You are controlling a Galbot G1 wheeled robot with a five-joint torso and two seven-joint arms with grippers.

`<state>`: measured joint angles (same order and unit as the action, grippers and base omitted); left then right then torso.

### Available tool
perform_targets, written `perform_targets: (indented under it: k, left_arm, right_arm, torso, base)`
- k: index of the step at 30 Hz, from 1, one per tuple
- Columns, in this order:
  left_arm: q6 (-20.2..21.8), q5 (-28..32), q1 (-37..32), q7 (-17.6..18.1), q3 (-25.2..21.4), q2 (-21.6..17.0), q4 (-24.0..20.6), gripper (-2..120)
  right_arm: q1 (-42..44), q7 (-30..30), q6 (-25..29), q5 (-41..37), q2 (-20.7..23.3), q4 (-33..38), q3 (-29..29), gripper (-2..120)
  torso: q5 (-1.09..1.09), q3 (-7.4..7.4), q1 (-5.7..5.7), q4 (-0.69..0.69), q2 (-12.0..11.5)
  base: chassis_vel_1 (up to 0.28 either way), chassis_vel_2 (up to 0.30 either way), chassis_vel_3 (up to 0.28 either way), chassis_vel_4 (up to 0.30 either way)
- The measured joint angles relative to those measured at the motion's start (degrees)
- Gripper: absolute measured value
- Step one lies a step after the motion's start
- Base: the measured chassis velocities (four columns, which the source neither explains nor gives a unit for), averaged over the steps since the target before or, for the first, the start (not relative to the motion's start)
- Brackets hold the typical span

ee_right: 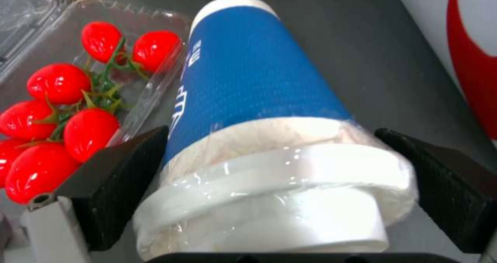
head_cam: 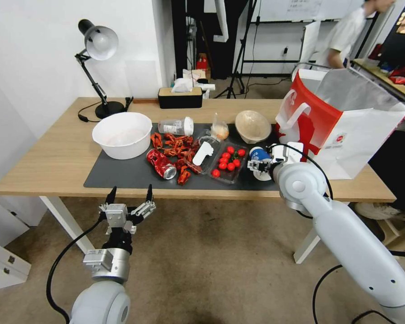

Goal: Pick up the trash from the table and place it into the takeout bag.

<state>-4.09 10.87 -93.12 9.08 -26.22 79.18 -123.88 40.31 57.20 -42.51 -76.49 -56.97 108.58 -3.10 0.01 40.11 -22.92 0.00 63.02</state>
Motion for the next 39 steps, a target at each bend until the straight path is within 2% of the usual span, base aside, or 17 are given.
perform_targets:
  k: [9, 11, 14, 17, 21, 28, 34, 37, 38, 39]
  left_arm:
    - [-0.8, -0.1, 0.1, 0.2, -0.1, 0.0, 0.3, 100]
    - [-0.9, -0.2, 0.2, 0.2, -0.1, 0.0, 0.3, 100]
    - [-1.2, -0.3, 0.3, 0.2, -0.1, -0.1, 0.4, 100]
    - [-1.2, -0.4, 0.4, 0.2, -0.1, -0.2, 0.5, 100]
    - [-1.2, -0.5, 0.4, 0.5, 0.0, -0.2, 0.5, 100]
    - [-1.3, -0.8, 0.3, 0.8, 0.0, -0.3, 0.2, 100]
    - [-1.3, -0.9, 0.3, 1.0, 0.0, -0.3, -0.4, 100]
    - [-1.3, -1.0, 0.3, 1.0, 0.0, -0.4, -0.4, 100]
    - [-1.3, -1.0, 0.3, 1.0, 0.0, -0.4, -0.4, 100]
    - [-1.3, -1.1, 0.2, 1.1, 0.0, -0.4, -0.5, 100]
  right_arm:
    - [-0.4, 0.4, 0.1, -1.0, -0.3, -0.5, 0.2, 99]
    - [-0.4, 0.5, 0.1, -1.1, -0.2, -0.5, 0.2, 96]
    - [-0.1, 0.9, 0.5, -1.5, 0.1, -0.1, -0.1, 81]
    - [0.3, 1.1, 0.7, -2.1, 0.3, 0.2, -0.5, 75]
    - [1.1, 1.3, 0.9, -2.4, 0.4, 0.7, -1.2, 69]
    - [2.3, 0.4, 0.9, -2.2, 1.7, 3.7, -3.3, 69]
    - [3.3, -5.2, 0.8, -0.6, 5.7, 9.4, -5.9, 69]
    - [3.8, -15.2, 1.1, 0.6, 9.4, 13.3, -7.9, 69]
    - [3.8, -15.2, 1.1, 0.6, 9.4, 13.3, -7.9, 69]
    - [3.9, -19.6, 2.7, 2.7, 10.4, 14.1, -8.3, 69]
  torso:
    - [-0.01, 0.00, 0.00, 0.01, 0.0]
    - [-0.01, 0.00, 0.00, 0.01, 0.0]
    - [-0.01, 0.00, 0.00, 0.01, 0.0]
    - [-0.01, 0.00, 0.00, 0.01, 0.0]
    - [-0.01, -0.01, 0.00, 0.01, 0.0]
    - [0.00, 0.00, 0.00, 0.00, 0.0]
    - [-0.01, 0.00, 0.00, 0.00, 0.0]
    - [0.00, 0.00, 0.01, 0.00, 0.0]
    - [0.00, 0.00, 0.01, 0.00, 0.0]
    - [0.00, 0.00, 0.01, 0.00, 0.0]
  base:
    - [0.000, 0.000, 0.000, 0.000]
    - [0.000, 0.000, 0.000, 0.000]
    - [0.000, 0.000, 0.000, 0.000]
    - [0.000, 0.000, 0.000, 0.000]
    - [0.000, 0.000, 0.000, 0.000]
    - [0.000, 0.000, 0.000, 0.000]
    - [0.000, 0.000, 0.000, 0.000]
    - [0.000, 0.000, 0.000, 0.000]
    - [0.000, 0.000, 0.000, 0.000]
    - [0.000, 0.000, 0.000, 0.000]
